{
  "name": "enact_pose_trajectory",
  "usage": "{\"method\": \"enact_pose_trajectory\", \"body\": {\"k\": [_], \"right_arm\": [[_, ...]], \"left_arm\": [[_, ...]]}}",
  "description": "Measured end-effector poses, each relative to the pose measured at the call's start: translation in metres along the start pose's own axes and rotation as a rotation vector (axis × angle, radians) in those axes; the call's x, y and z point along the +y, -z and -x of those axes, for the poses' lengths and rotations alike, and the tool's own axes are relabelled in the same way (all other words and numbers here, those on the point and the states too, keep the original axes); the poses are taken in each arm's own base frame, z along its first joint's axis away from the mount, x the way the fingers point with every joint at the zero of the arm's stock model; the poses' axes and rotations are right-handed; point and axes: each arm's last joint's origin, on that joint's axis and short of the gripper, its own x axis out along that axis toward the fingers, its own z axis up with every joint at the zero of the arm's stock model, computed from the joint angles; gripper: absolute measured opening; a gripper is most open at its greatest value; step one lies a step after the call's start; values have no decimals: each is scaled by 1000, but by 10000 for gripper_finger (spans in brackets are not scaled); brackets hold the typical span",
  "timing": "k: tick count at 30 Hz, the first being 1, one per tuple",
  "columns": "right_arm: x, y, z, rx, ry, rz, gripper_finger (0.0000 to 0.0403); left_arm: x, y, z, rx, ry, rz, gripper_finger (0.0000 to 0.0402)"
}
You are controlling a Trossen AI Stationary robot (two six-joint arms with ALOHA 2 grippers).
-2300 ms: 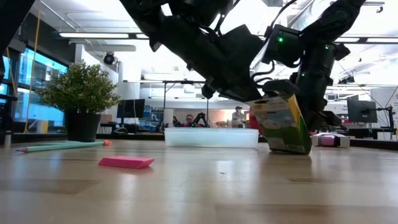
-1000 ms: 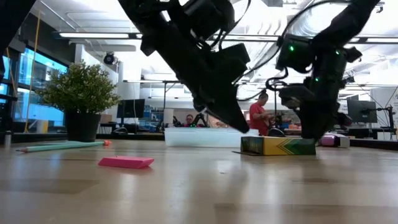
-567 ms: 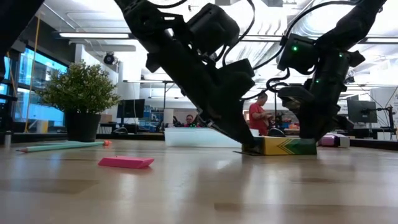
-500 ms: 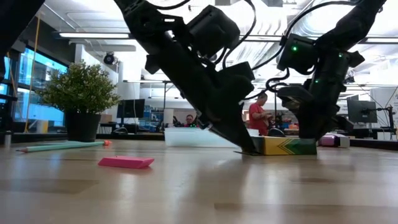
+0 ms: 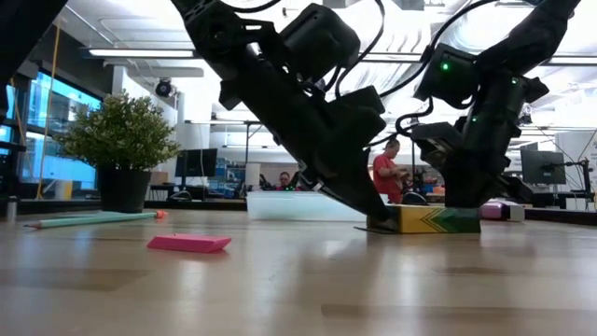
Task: Pack school essentials
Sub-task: Put the crayon box into the supply box
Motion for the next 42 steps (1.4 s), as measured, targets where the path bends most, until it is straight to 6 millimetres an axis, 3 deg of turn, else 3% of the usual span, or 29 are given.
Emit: {"method": "enact_pose_trajectory", "body": {"k": [10,20,27,42], "right_arm": [[1,2,0,12,-9,-1,0],[2,1,0,2,-21,-6,0],[6,0,0,1,-75,-9,0],[9,-7,3,-63,-107,-26,0]], "left_arm": [[-1,-5,2,-37,11,4,0],[-10,-47,13,-139,24,-45,0],[-9,-65,18,-180,-29,-95,0],[-2,-69,18,-187,-59,-108,0]]}}
